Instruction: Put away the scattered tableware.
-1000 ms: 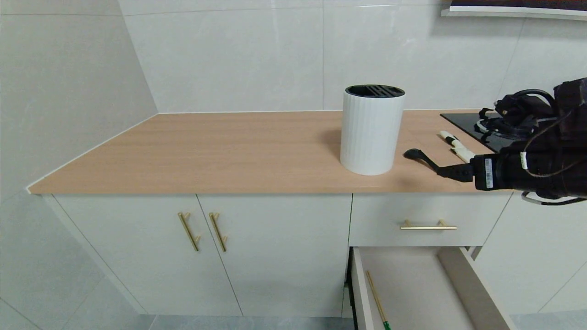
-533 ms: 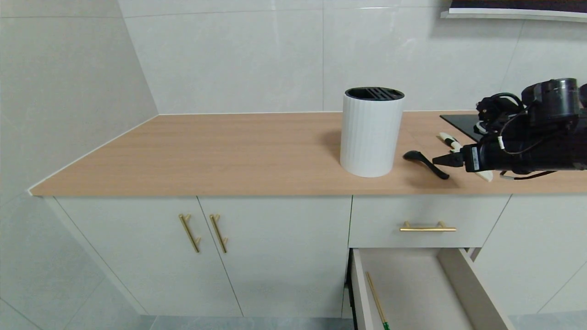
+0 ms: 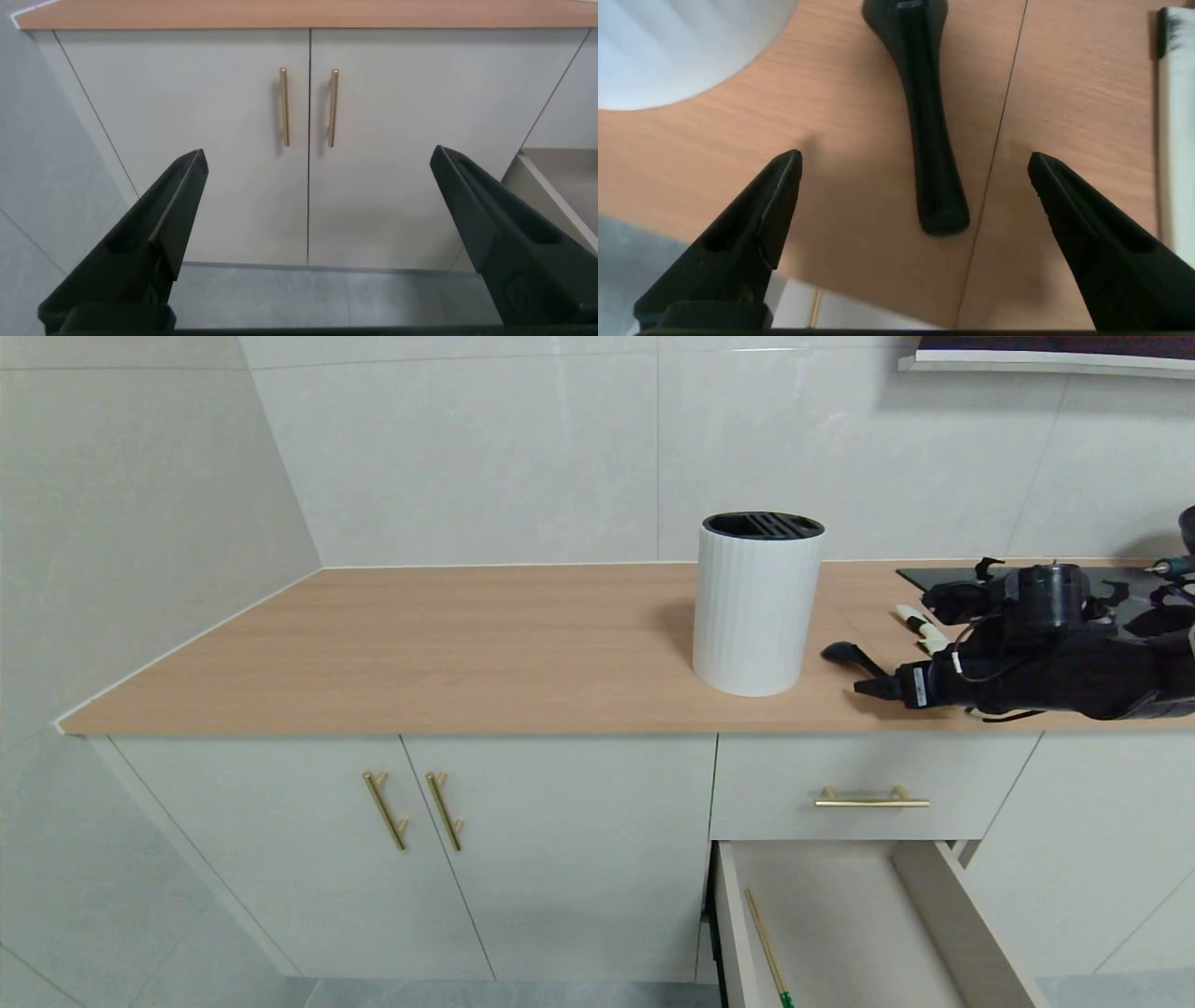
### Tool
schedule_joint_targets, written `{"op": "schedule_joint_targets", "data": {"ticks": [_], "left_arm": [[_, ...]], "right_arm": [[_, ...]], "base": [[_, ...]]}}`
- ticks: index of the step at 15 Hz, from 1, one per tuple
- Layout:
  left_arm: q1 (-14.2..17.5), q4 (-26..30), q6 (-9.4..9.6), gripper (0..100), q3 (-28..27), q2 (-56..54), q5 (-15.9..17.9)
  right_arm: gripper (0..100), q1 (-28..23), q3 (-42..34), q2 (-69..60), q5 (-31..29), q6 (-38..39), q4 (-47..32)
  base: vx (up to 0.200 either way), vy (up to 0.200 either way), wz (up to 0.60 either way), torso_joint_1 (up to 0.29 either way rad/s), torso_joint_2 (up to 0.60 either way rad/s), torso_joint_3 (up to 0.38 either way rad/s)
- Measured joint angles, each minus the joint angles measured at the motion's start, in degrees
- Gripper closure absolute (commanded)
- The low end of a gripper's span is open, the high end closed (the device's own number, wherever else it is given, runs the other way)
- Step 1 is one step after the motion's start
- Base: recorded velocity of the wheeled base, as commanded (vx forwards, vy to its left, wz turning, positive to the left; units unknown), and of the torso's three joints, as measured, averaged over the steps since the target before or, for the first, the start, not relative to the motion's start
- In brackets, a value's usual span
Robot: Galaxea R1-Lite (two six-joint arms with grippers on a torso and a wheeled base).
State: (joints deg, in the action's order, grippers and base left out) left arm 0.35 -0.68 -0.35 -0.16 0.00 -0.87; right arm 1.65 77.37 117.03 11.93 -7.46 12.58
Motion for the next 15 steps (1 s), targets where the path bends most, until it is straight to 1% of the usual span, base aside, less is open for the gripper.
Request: {"op": "schedule_joint_targets", "data": {"ticks": [3,10,11,15], "left_arm": [[0.0,0.0,-0.05,0,0.0,0.0,0.0],[0.0,0.0,-0.05,0,0.0,0.0,0.0],[0.0,0.0,0.0,0,0.0,0.0,0.0],[0.0,0.0,0.0,0,0.0,0.0,0.0]], "right_arm": [[0,0.0,0.0,1.6,0.0,0.1,3.7],[0,0.0,0.8,3.4,0.4,0.3,4.3],[100,0.0,1.0,3.5,0.4,0.4,4.2],[100,0.0,1.4,4.0,0.4,0.5,4.2]], "base": [[0.0,0.0,0.0,0.0,0.0,0.0],[0.0,0.0,0.0,0.0,0.0,0.0],[0.0,0.0,0.0,0.0,0.0,0.0],[0.0,0.0,0.0,0.0,0.0,0.0]]}}
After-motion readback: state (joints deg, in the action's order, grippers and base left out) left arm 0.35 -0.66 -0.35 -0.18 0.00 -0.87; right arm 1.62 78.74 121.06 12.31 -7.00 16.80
